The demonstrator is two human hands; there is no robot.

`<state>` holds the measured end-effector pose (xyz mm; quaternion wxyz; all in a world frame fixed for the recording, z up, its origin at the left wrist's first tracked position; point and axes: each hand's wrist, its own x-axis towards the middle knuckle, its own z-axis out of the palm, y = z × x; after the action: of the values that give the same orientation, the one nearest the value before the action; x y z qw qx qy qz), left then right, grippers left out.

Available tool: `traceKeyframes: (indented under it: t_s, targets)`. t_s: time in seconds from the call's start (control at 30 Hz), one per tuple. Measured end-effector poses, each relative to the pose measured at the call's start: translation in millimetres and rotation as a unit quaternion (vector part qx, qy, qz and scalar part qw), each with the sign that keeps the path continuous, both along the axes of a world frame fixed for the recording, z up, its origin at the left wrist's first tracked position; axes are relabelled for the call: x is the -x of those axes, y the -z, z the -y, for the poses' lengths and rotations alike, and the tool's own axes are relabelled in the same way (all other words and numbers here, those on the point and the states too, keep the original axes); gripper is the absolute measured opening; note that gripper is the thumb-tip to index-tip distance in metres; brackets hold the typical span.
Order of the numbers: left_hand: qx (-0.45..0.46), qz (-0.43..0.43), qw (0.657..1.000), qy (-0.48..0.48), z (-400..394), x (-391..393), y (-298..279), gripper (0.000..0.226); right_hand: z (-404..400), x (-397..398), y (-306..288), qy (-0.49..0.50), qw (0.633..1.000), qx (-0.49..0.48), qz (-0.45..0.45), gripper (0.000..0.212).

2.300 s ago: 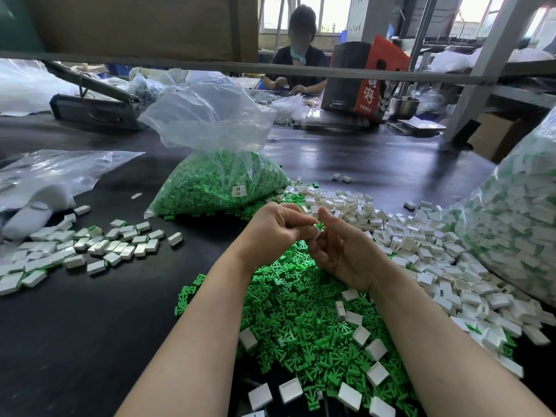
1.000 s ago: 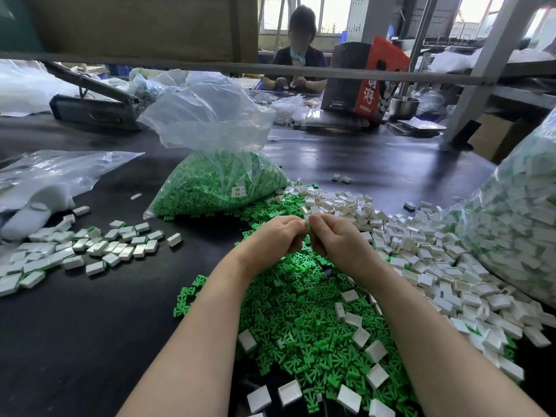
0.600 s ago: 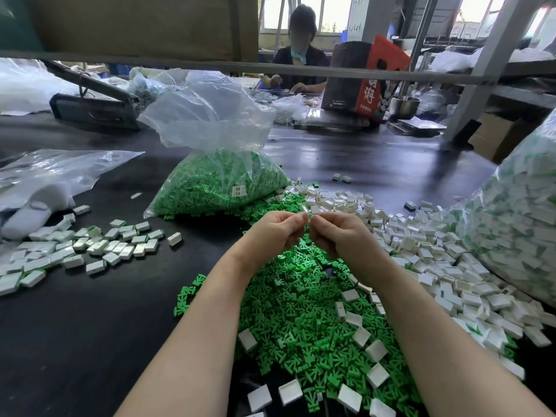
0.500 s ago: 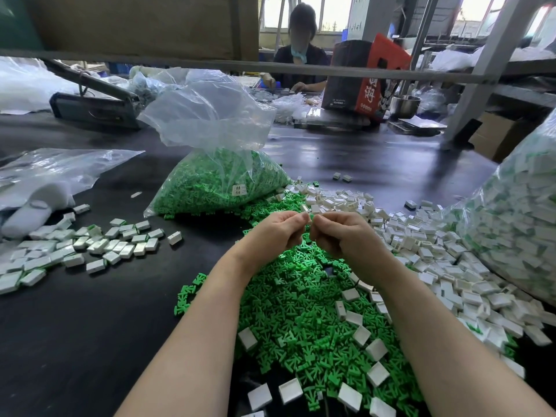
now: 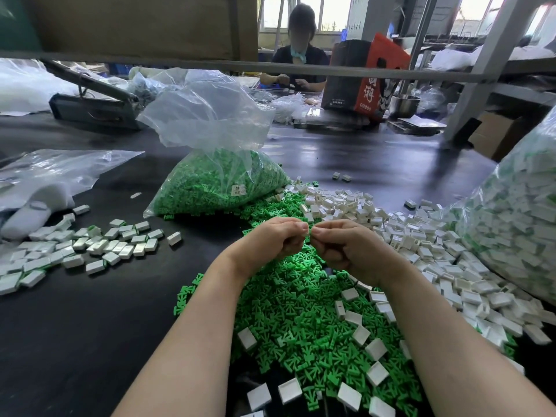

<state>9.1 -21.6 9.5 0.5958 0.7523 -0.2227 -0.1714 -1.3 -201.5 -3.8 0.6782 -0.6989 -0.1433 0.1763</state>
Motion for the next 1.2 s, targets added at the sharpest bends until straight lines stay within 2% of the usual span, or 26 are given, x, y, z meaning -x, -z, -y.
traceKeyframes:
  t_s: [0.37,0.77,1.2]
  targets:
    - [0.003,-0.049,0.998,0.041,-4,-7,10,0.040,0,-4,10,-0.021,0.998,-0.043,-0.043,0.025]
    - [-0.027,-0.034,0.998,0.051,-4,-5,10,0.039,1,-4,13,-0.030,0.997,-0.059,-0.045,0.013]
    - [-0.035,-0.033,0.997,0.066,-5,-4,10,0.039,1,-1,8,-0.054,0.996,-0.051,-0.043,0.016]
